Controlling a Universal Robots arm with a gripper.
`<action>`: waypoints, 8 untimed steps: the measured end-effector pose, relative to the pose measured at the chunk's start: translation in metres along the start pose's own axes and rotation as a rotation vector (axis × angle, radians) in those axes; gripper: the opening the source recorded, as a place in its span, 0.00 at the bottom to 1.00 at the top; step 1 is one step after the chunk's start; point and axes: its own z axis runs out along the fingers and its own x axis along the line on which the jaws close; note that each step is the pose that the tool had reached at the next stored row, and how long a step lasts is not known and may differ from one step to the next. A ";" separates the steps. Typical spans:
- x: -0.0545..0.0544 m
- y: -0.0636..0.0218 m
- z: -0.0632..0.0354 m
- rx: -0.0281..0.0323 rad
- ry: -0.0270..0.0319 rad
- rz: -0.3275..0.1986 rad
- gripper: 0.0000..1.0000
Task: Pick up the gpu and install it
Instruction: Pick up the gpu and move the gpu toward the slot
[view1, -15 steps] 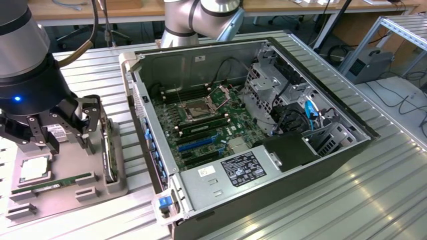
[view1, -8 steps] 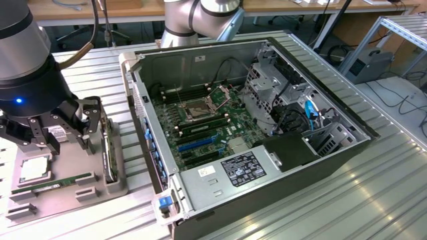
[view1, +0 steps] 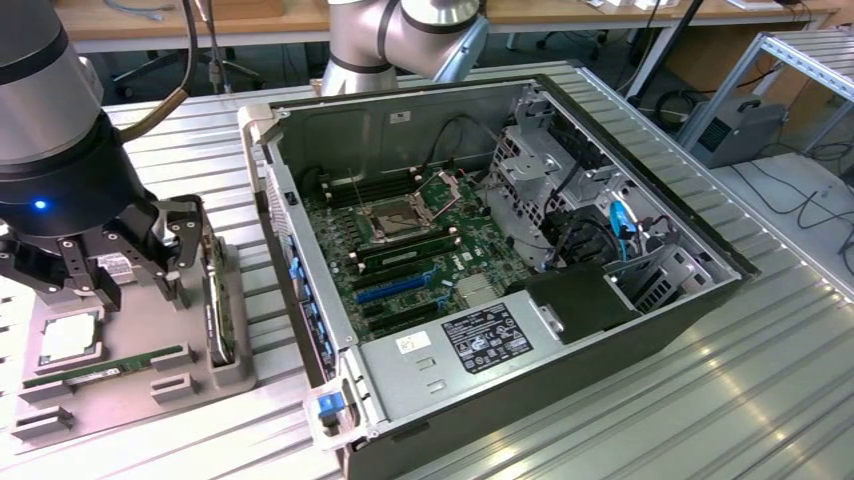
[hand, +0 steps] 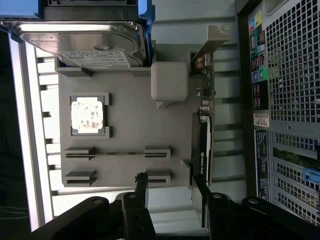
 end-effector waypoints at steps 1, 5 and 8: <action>0.000 0.0000 0.0004 0.0000 0.0000 0.000 0.48; 0.000 0.0000 0.0016 0.0001 0.0000 0.000 0.48; 0.000 0.0000 0.0026 0.0001 0.0000 0.000 0.48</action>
